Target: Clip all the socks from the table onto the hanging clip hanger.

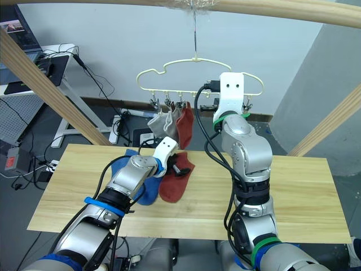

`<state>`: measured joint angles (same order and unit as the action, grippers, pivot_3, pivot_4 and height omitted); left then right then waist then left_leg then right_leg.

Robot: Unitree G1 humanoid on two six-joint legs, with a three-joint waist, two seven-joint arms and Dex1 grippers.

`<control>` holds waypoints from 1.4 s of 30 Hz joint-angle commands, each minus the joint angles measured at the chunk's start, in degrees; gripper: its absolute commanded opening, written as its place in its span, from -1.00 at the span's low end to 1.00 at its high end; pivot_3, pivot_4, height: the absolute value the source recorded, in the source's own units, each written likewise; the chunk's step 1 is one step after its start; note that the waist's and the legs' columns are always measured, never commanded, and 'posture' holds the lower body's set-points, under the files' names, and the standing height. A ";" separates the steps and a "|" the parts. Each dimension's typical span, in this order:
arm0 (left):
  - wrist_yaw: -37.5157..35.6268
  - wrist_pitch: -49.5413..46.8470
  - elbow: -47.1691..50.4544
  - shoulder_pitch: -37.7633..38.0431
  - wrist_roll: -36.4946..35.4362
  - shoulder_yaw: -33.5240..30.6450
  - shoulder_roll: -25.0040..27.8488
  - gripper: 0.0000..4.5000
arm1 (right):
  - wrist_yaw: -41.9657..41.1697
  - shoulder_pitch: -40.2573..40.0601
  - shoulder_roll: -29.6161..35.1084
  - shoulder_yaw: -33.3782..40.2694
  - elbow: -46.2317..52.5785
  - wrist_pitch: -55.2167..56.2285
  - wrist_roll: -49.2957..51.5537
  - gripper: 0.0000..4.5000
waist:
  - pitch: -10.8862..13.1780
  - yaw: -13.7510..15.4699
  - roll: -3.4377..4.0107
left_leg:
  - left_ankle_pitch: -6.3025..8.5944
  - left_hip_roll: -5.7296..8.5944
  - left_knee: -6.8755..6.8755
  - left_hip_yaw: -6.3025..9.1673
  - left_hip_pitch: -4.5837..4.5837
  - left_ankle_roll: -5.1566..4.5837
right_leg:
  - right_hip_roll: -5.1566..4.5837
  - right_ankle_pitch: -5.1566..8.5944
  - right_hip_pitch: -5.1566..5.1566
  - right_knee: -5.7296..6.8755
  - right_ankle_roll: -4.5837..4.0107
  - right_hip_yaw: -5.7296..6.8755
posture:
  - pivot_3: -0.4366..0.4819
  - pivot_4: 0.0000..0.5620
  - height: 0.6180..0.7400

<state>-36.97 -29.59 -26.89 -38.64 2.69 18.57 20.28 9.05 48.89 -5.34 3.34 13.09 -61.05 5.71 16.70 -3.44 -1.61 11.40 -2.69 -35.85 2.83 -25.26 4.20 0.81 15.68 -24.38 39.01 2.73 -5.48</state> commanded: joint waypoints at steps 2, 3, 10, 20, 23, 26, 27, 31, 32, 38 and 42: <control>-1.32 -0.56 -0.34 1.12 1.09 0.77 -0.53 0.26 | 0.38 1.20 -0.21 0.33 3.08 0.29 -0.13 -1.00 | 0.00 -0.01 0.00 | 0.00 0.00 0.00 0.00 0.00 0.00 | 0.00 0.00 0.00 0.00 0.00 0.00 | -0.19 0.05 1.00; -1.43 -0.54 -0.28 1.17 1.23 0.75 -0.56 0.15 | 0.39 1.20 -0.23 0.34 3.06 0.30 -0.12 -1.00 | 0.00 -0.02 0.00 | 0.00 0.00 0.00 0.00 0.00 0.00 | 0.00 0.00 0.00 0.00 0.00 0.00 | -0.19 0.05 1.00; -2.22 0.41 -0.21 1.28 1.89 0.75 -0.73 -0.74 | 0.39 1.05 -0.27 0.32 3.14 0.12 -0.13 -1.00 | 0.00 -0.09 0.00 | 0.00 0.00 0.00 0.00 0.00 0.00 | 0.00 0.00 0.00 0.00 0.00 0.00 | -0.19 0.04 1.00; -6.62 -1.95 9.61 0.52 -6.66 -5.91 -2.66 -0.98 | 0.16 2.11 -1.17 1.76 3.77 -2.68 0.98 -1.00 | 0.00 -0.15 0.00 | 0.00 -0.01 0.01 0.03 -0.04 0.00 | 0.00 0.00 -0.01 -0.02 0.00 0.04 | -0.18 0.03 1.00; -7.56 -5.11 13.99 -0.51 -10.37 -8.09 -3.97 -0.98 | 0.22 2.69 -1.72 2.38 4.16 -3.57 0.97 -1.00 | 0.00 -0.17 0.00 | 0.00 -0.01 0.00 0.05 -0.09 0.00 | 0.00 0.00 -0.03 -0.02 0.00 0.06 | -0.18 0.03 1.00; -7.66 -6.73 16.40 -1.70 -12.74 -9.31 -5.19 -0.98 | 0.37 3.46 -2.37 3.16 4.48 -4.58 1.01 -1.00 | 0.00 -0.20 0.00 | 0.00 0.00 0.00 0.06 -0.09 0.00 | 0.00 0.00 -0.03 -0.02 0.00 0.07 | -0.18 0.05 1.00; -7.54 -6.99 16.67 -2.00 -13.11 -9.50 -5.47 -0.98 | 0.42 3.68 -2.57 3.40 4.56 -4.87 1.03 -1.00 | 0.00 -0.22 0.00 | 0.00 0.00 0.00 0.06 -0.09 0.00 | 0.00 0.00 -0.03 -0.03 0.00 0.06 | -0.18 0.05 1.00; -6.24 -6.15 15.44 -4.97 -13.14 -9.50 -7.60 -0.98 | 0.71 4.88 -3.22 4.40 4.87 -5.97 1.10 -1.00 | 0.01 -0.27 0.02 | 0.00 0.00 0.00 0.07 -0.09 0.00 | 0.00 0.00 -0.03 -0.02 0.00 0.08 | -0.20 0.05 1.00; -5.98 -5.83 14.88 -5.66 -13.08 -9.63 -8.09 -0.98 | 0.75 4.99 -3.30 4.50 4.93 -6.14 1.10 -1.00 | 0.01 -0.28 0.02 | 0.00 0.00 0.00 0.06 -0.09 0.00 | 0.00 0.00 -0.03 -0.03 0.00 0.07 | -0.20 0.05 1.00; -4.42 -3.38 11.17 -9.05 -12.70 -10.39 -10.11 -0.98 | 1.15 5.18 -3.59 4.80 5.14 -6.73 1.20 -1.00 | 0.01 -0.50 0.02 | 0.00 0.00 0.01 0.06 -0.10 0.00 | 0.00 0.00 -0.03 -0.04 0.00 0.07 | -0.21 0.05 1.00; -3.62 -1.79 9.18 -10.65 -12.67 -10.86 -10.99 -0.98 | 1.25 5.12 -3.76 4.86 5.23 -6.90 1.23 -1.00 | 0.01 -0.69 0.02 | 0.00 0.01 0.01 0.06 -0.10 0.00 | 0.00 0.00 -0.03 -0.05 0.00 0.08 | -0.22 0.05 1.00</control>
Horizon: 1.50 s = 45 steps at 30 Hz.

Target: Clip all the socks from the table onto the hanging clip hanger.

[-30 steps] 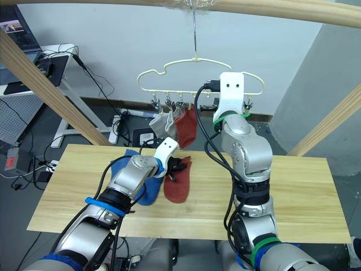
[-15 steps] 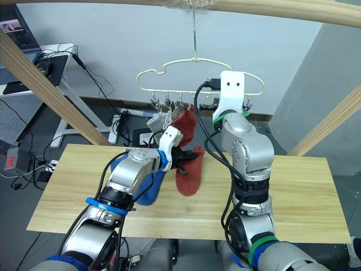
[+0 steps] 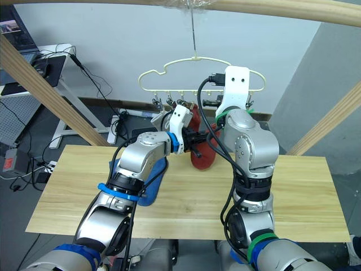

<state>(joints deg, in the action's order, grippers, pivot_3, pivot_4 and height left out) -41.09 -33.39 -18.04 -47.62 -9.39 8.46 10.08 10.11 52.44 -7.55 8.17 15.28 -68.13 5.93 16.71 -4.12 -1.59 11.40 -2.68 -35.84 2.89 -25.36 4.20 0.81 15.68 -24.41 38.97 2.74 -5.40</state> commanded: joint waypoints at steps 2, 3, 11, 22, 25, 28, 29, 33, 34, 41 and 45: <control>0.71 2.45 -0.28 -2.21 -0.66 -0.89 -1.03 -0.98 | 0.21 1.51 -1.63 0.08 2.96 0.20 1.03 -1.00 | 0.00 -0.13 0.00 | 0.00 0.00 0.00 -0.01 0.00 0.00 | 0.00 0.00 0.00 -0.01 0.00 -0.01 | -0.22 0.05 1.00; 0.78 2.65 -0.57 -2.45 -0.68 -0.92 -1.16 -0.98 | 0.22 1.49 -1.67 0.12 2.90 0.24 1.06 -1.00 | 0.00 -0.17 0.00 | 0.00 0.00 0.00 -0.01 0.00 0.00 | 0.00 0.00 0.00 -0.01 0.00 -0.01 | -0.22 0.05 1.00; 1.15 4.65 -3.88 -4.63 -0.35 -0.75 -2.83 -0.98 | 0.53 1.51 -1.97 0.22 2.65 0.51 1.20 -1.00 | 0.00 -0.45 0.00 | 0.00 0.00 0.00 0.00 -0.01 0.00 | 0.00 0.00 0.00 0.00 0.01 -0.01 | -0.22 0.06 1.00; 1.50 6.94 -7.97 -8.39 -0.74 -1.45 -4.42 -0.98 | 1.13 1.42 -2.21 0.29 2.47 0.75 1.62 -1.00 | 0.00 -0.67 0.00 | 0.00 0.01 0.01 0.00 -0.02 0.00 | 0.00 0.01 -0.01 -0.02 0.02 -0.01 | -0.22 0.06 1.00; 1.42 7.25 -8.37 -8.62 -0.76 -1.67 -4.47 -0.98 | 1.38 1.40 -2.18 0.25 2.42 0.82 1.86 -1.00 | 0.01 -0.66 0.01 | 0.00 0.01 0.01 0.00 -0.03 0.00 | 0.00 0.01 -0.01 -0.02 0.02 -0.01 | -0.22 0.06 1.00; 1.45 7.07 -8.38 -8.94 -1.24 -2.40 -4.61 -0.98 | 1.52 1.35 -2.07 0.24 2.35 0.89 2.10 -1.00 | 0.01 -0.66 0.01 | 0.00 0.01 0.01 0.00 -0.03 0.00 | 0.00 0.01 -0.01 -0.02 0.02 -0.01 | -0.22 0.06 1.00; 1.42 6.97 -8.29 -9.02 -1.41 -2.65 -4.69 -0.98 | 1.58 1.33 -2.04 0.24 2.33 0.90 2.21 -1.00 | 0.01 -0.65 0.01 | 0.00 0.01 0.01 0.00 -0.03 0.00 | 0.00 0.01 -0.01 -0.02 0.02 -0.01 | -0.22 0.06 1.00; 1.38 6.01 -7.57 -9.49 -2.79 -3.65 -5.22 -0.98 | 1.73 1.35 -1.94 0.25 2.16 0.97 2.59 -1.00 | 0.01 -0.65 0.01 | 0.00 0.01 0.00 0.00 -0.03 0.00 | 0.00 0.01 -0.01 -0.02 0.02 -0.01 | -0.21 0.06 1.00; 1.39 5.84 -7.42 -9.56 -2.93 -3.70 -5.29 -0.98 | 1.77 1.33 -1.94 0.25 2.17 0.97 2.64 -1.00 | 0.01 -0.65 0.01 | 0.00 0.01 0.00 0.00 -0.03 0.00 | 0.00 0.01 -0.01 -0.02 0.02 -0.01 | -0.21 0.06 1.00; 0.96 4.79 -6.41 -9.64 -3.83 -3.60 -6.13 -0.98 | 1.90 1.18 -1.97 0.29 2.10 1.10 2.76 -1.00 | 0.01 -0.65 0.01 | 0.00 0.01 0.00 0.00 -0.03 0.00 | 0.00 0.01 -0.01 -0.02 0.02 -0.01 | -0.22 0.06 1.00; 0.73 4.29 -5.94 -9.63 -4.34 -3.53 -6.04 -0.98 | 1.88 1.15 -2.08 0.46 1.98 1.30 2.94 -1.00 | 0.01 -0.65 0.01 | 0.00 0.01 0.00 0.00 -0.03 0.00 | 0.00 0.01 -0.01 -0.01 0.02 0.00 | -0.21 0.06 1.00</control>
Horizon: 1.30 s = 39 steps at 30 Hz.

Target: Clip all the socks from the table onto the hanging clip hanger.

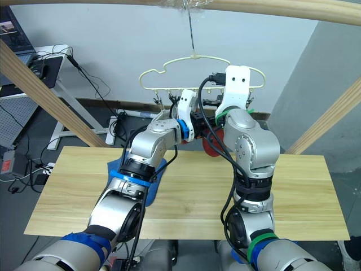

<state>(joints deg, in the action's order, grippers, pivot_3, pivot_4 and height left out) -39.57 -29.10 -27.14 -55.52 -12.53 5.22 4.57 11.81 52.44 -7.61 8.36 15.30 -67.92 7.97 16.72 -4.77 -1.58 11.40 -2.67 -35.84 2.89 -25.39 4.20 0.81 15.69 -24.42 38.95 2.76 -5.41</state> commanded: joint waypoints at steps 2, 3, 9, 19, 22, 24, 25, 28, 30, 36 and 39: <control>-0.81 -0.08 3.18 -1.76 -1.30 -0.25 -0.44 -0.98 | 0.06 1.15 -2.12 0.43 1.94 1.02 1.12 -1.00 | 0.00 0.00 0.00 | 0.00 0.00 0.00 0.00 0.00 0.00 | 0.00 0.00 0.00 0.00 0.00 0.00 | -0.21 0.06 1.00; -0.85 -0.16 3.16 -1.83 -1.36 -0.26 -0.38 -0.99 | -0.07 1.17 -2.17 0.57 1.91 0.83 1.31 -0.85 | 0.00 0.00 0.00 | 0.00 0.00 0.00 0.00 0.00 0.00 | 0.00 0.00 0.00 0.00 0.00 0.00 | -0.21 0.05 1.00; -1.69 -1.68 3.86 -1.72 -2.01 -0.04 0.02 -1.00 | 0.06 1.06 -2.02 0.44 2.00 0.10 1.23 0.07 | 0.00 0.00 0.00 | 0.00 0.00 0.00 0.00 0.00 0.00 | 0.00 0.00 0.00 0.00 0.00 0.00 | -0.21 0.05 1.00; -3.07 -7.07 8.01 0.46 -3.05 0.56 2.01 -0.38 | -1.14 -0.02 -0.68 0.38 3.89 -2.15 1.47 0.09 | 0.01 -0.03 0.01 | 0.00 0.00 0.00 0.00 0.00 0.00 | 0.00 0.00 0.00 0.00 0.00 -0.01 | -0.21 0.05 1.00; -3.28 -8.73 10.31 2.10 -2.74 1.53 3.43 0.05 | -2.80 -0.81 0.50 0.07 5.29 -4.20 2.07 0.09 | 0.01 -0.02 0.02 | 0.00 0.00 0.00 0.01 0.00 0.00 | 0.00 0.00 0.00 0.00 0.00 0.00 | -0.20 0.05 1.00; -3.47 -9.52 12.11 3.35 -3.02 1.77 4.17 0.33 | -4.21 -1.59 1.48 -0.40 6.62 -5.85 2.45 0.09 | 0.01 -0.02 0.02 | 0.00 -0.01 0.01 0.01 0.00 0.00 | 0.00 0.00 0.00 0.00 0.01 0.00 | -0.20 0.05 1.00; -3.55 -9.90 13.16 3.98 -3.22 1.82 4.51 0.47 | -4.83 -2.09 2.07 -0.71 7.38 -6.69 2.60 0.09 | 0.01 -0.02 0.02 | 0.00 -0.01 0.00 0.01 0.00 0.00 | 0.00 0.00 0.00 0.00 0.01 0.00 | -0.20 0.05 1.00; -4.09 -11.29 16.54 5.73 -3.99 2.09 5.58 0.88 | -6.49 -3.67 4.09 -1.70 9.42 -8.79 3.03 0.09 | 0.01 0.02 0.02 | 0.00 -0.01 -0.01 0.01 0.00 0.00 | 0.00 0.00 0.00 0.01 0.01 -0.01 | -0.20 0.05 1.00; -4.47 -12.67 18.96 6.94 -4.62 2.22 6.36 0.88 | -7.28 -4.79 5.27 -2.22 10.72 -9.88 3.20 0.09 | 0.01 0.00 0.03 | 0.00 -0.01 -0.01 0.02 0.00 0.01 | -0.01 0.00 0.00 0.01 0.01 0.00 | -0.21 0.04 1.00; -4.10 -14.13 21.04 7.79 -5.29 2.26 6.88 0.88 | -8.17 -5.39 5.88 -2.51 11.66 -10.73 2.91 0.09 | 0.01 -0.02 0.03 | -0.01 0.00 -0.03 0.02 0.00 0.01 | 0.00 0.01 0.00 0.03 0.01 -0.01 | -0.21 0.04 1.00; -4.02 -14.30 21.18 7.81 -5.37 2.27 6.92 0.88 | -8.40 -5.38 5.84 -2.50 11.71 -10.80 2.68 0.09 | 0.01 -0.02 0.03 | 0.00 0.00 -0.03 0.01 0.00 0.01 | 0.00 0.01 0.00 0.03 0.01 -0.01 | -0.21 0.04 1.00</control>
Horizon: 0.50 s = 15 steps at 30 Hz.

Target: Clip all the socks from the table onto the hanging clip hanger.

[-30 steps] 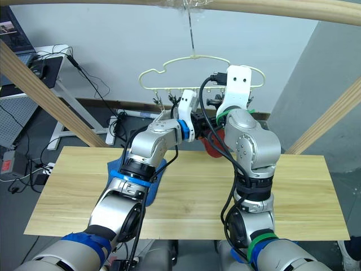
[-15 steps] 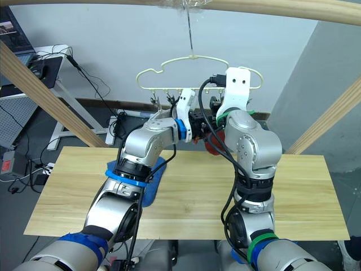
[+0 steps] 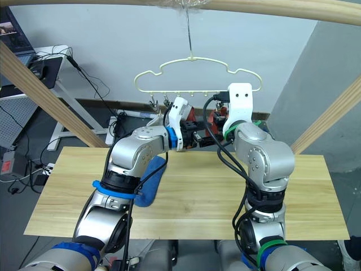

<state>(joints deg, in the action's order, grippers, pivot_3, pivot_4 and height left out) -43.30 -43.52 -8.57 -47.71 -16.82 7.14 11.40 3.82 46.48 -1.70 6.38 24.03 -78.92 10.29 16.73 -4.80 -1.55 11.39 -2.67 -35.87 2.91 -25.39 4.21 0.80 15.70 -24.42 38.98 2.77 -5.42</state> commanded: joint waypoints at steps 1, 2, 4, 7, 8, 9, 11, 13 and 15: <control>-0.28 0.10 2.62 0.00 -1.08 0.36 0.10 0.88 | -0.44 0.59 -0.08 -0.52 2.99 0.18 0.31 0.09 | 0.00 0.01 0.00 | 0.00 0.00 0.00 0.00 0.00 0.00 | 0.00 0.00 0.00 -0.01 0.00 0.00 | -0.21 0.04 1.00; -0.27 0.09 2.63 0.00 -1.09 0.36 0.10 0.88 | -0.46 0.60 -0.09 -0.51 3.00 0.16 0.29 0.09 | 0.00 0.00 0.00 | 0.00 0.00 0.00 0.00 0.00 0.00 | 0.00 0.00 0.00 -0.01 0.00 0.00 | -0.21 0.04 1.00; -0.26 0.08 2.64 0.00 -1.10 0.36 0.10 0.88 | -0.48 0.60 -0.10 -0.51 3.00 0.13 0.26 0.09 | 0.00 0.01 0.00 | 0.00 0.00 0.00 0.00 0.00 0.00 | 0.00 0.00 0.00 -0.01 0.00 0.00 | -0.21 0.04 1.00; -3.20 -2.79 15.35 6.89 -4.51 -1.78 6.30 0.88 | -3.55 -4.99 5.60 -1.56 12.26 -4.85 1.89 0.09 | 0.00 -0.22 0.00 | 0.00 -0.02 0.05 0.00 -0.01 0.00 | 0.00 0.03 0.00 -0.04 0.05 -0.03 | -0.24 -0.01 1.00; -3.45 -3.21 17.39 8.04 -5.26 -2.09 7.44 0.88 | -4.24 -6.11 6.65 -1.70 13.92 -5.76 2.20 0.09 | 0.00 -0.24 0.00 | 0.01 -0.03 0.05 -0.01 0.00 0.01 | -0.01 0.08 0.00 -0.01 0.13 -0.06 | -0.25 -0.03 1.00; -3.32 -3.43 18.54 8.68 -5.84 -2.43 8.14 0.88 | -4.78 -7.02 7.40 -1.72 15.08 -6.49 2.50 0.09 | 0.00 -0.21 0.00 | 0.00 -0.04 0.09 0.00 -0.01 0.02 | -0.01 0.09 -0.02 -0.03 0.14 -0.04 | -0.25 -0.03 1.00; -2.88 -4.05 20.57 9.78 -7.11 -3.12 9.26 0.88 | -5.74 -8.68 8.73 -1.73 17.11 -7.61 3.08 0.09 | 0.00 -0.17 0.01 | -0.01 -0.04 0.07 0.01 -0.01 0.02 | -0.02 0.09 -0.04 0.00 0.14 -0.01 | -0.25 -0.03 1.00; -1.78 -3.52 21.73 10.85 -7.23 -3.56 9.71 0.88 | -6.49 -10.17 9.73 -1.77 18.31 -7.72 3.37 0.09 | 0.00 -0.18 0.00 | 0.00 -0.02 0.02 0.01 0.00 0.02 | -0.02 0.09 -0.03 0.02 0.14 -0.02 | -0.26 -0.05 1.00; -0.65 -2.78 23.05 12.24 -7.62 -4.51 9.63 0.88 | -6.90 -11.20 9.85 -1.59 19.11 -7.56 3.43 0.09 | 0.00 -0.21 0.00 | 0.00 0.01 -0.08 -0.01 0.00 0.02 | -0.02 0.16 0.04 0.01 0.27 -0.06 | -0.26 -0.05 1.00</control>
<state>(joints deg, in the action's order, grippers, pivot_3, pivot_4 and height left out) -44.74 -47.18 11.84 -36.18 -23.36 4.07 21.04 -2.54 35.63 7.71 4.31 40.31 -86.83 13.20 16.73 -5.01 -1.55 11.39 -2.65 -35.96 2.88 -25.38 4.22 0.77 15.90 -24.38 38.97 3.12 -5.50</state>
